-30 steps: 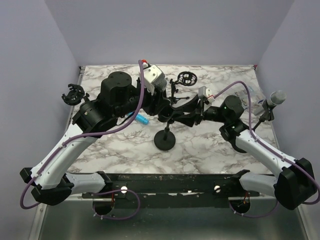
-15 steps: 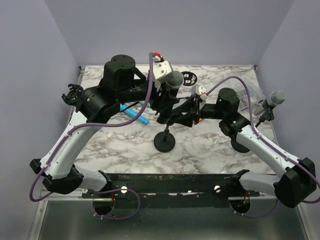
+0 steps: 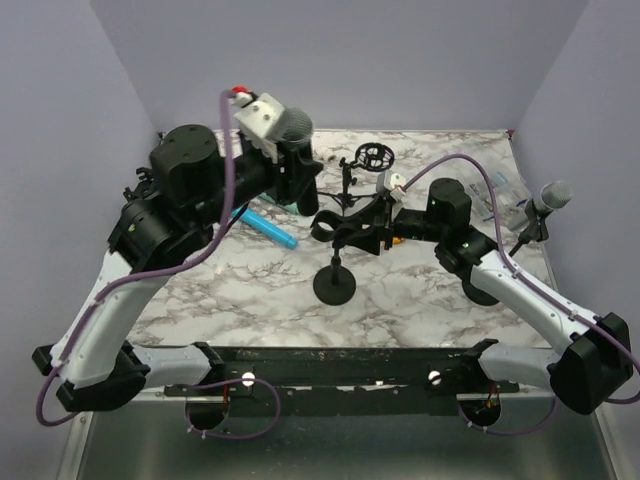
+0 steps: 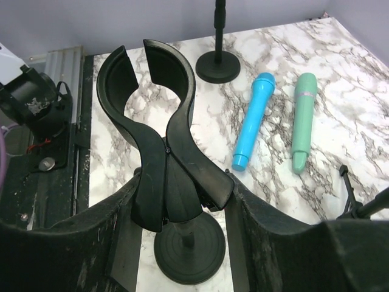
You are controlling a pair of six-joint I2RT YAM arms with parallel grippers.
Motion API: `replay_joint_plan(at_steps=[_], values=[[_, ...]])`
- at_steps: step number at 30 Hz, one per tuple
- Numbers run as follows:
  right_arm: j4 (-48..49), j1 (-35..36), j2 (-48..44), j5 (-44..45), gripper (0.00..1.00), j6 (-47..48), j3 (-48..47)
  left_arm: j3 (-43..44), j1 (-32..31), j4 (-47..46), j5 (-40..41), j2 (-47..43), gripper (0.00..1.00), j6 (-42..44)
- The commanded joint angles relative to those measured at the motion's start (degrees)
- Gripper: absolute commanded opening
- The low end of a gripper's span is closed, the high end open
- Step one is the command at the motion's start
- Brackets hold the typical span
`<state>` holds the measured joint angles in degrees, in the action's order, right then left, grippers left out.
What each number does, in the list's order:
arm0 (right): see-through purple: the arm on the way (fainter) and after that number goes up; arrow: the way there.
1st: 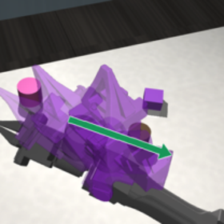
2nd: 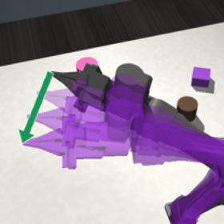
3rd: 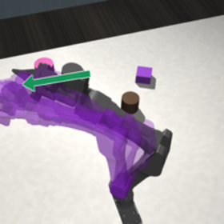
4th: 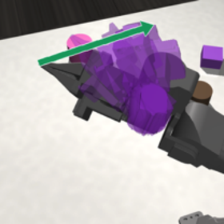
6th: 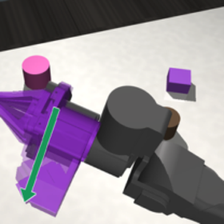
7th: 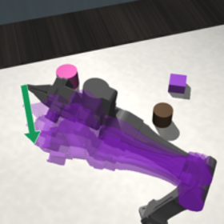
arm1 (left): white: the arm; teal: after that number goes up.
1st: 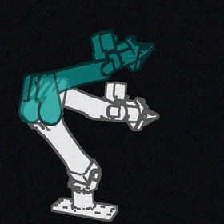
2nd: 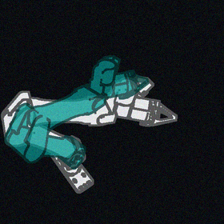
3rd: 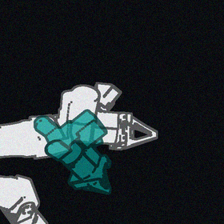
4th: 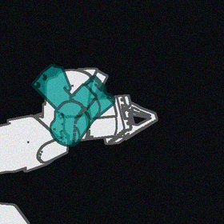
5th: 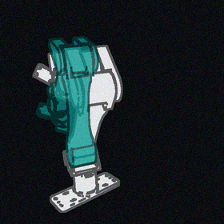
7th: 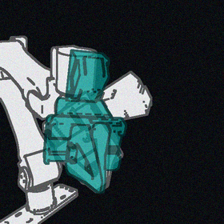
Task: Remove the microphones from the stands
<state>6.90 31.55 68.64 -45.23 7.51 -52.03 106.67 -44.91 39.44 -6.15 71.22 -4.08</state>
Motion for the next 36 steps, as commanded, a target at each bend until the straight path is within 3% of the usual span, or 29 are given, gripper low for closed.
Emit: replay_joint_plan(at_steps=[1,5,9,14,27,36], values=[[-0.88,-0.01,-1.06,8.49,0.01,0.79,4.60,-3.36,0.46,-0.81,18.78,-9.72,0.00,-6.05],[2.92,-0.03,-3.82,11.40,0.01,-0.43,7.81,-13.65,3.77,4.46,27.00,-15.82,0.00,-11.47],[4.94,-0.04,-5.56,12.65,0.01,-1.25,9.33,-27.60,15.33,5.03,16.95,-18.87,0.00,-21.29],[5.60,-0.08,-6.09,12.46,0.01,-1.79,9.97,-39.12,23.78,0.31,7.06,-12.63,0.00,-31.76],[8.12,0.00,-7.26,11.03,0.01,-2.85,11.86,-49.97,36.39,-8.97,1.42,9.56,0.00,-55.77],[9.40,-0.03,-6.86,10.42,0.01,-3.38,12.30,-50.61,38.66,-12.02,3.57,16.23,0.04,-62.17]])
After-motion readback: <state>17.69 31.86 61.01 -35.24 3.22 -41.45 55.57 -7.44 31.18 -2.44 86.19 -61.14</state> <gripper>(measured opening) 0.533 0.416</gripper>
